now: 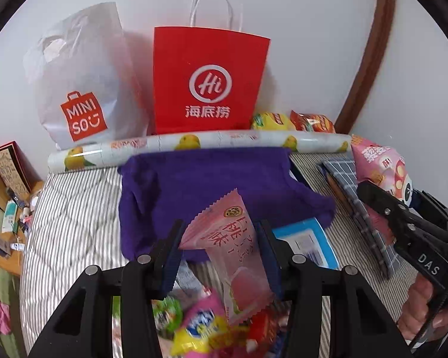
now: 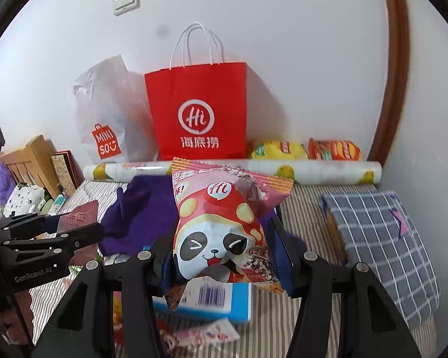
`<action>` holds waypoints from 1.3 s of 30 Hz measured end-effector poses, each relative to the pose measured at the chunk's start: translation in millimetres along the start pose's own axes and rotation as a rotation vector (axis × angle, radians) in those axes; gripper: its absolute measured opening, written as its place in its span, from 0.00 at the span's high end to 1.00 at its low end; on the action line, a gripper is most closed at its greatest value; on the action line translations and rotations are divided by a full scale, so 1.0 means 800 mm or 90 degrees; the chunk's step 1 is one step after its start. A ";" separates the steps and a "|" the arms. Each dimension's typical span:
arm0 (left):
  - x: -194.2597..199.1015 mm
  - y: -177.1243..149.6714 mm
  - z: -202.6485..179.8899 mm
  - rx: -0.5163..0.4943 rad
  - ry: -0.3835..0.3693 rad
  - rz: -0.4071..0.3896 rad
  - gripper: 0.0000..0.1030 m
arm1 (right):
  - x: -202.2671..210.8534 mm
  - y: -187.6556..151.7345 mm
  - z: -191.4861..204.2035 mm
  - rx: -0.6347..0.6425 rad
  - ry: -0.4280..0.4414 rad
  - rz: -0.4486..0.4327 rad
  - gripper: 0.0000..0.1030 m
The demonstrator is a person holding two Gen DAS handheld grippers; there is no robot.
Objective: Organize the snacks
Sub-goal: 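Carry both snacks onto the purple towel and open the right tool to drop the panda bag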
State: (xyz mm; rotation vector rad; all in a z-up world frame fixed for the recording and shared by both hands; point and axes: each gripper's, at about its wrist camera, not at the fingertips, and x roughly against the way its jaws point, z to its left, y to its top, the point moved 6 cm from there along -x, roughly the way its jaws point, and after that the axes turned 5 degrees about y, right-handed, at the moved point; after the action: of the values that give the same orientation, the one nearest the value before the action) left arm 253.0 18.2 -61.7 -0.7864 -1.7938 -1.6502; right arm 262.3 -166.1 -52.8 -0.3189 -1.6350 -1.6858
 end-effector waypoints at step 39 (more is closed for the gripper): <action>-0.186 0.067 0.060 0.024 0.023 0.109 0.55 | -0.302 0.020 -0.040 -0.008 0.046 0.219 0.26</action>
State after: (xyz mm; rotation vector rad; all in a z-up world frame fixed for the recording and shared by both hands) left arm 391.0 63.1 -140.8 -0.8627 -1.6778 -1.5062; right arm 448.4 -113.3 -201.6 -0.5088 -1.4248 -1.4311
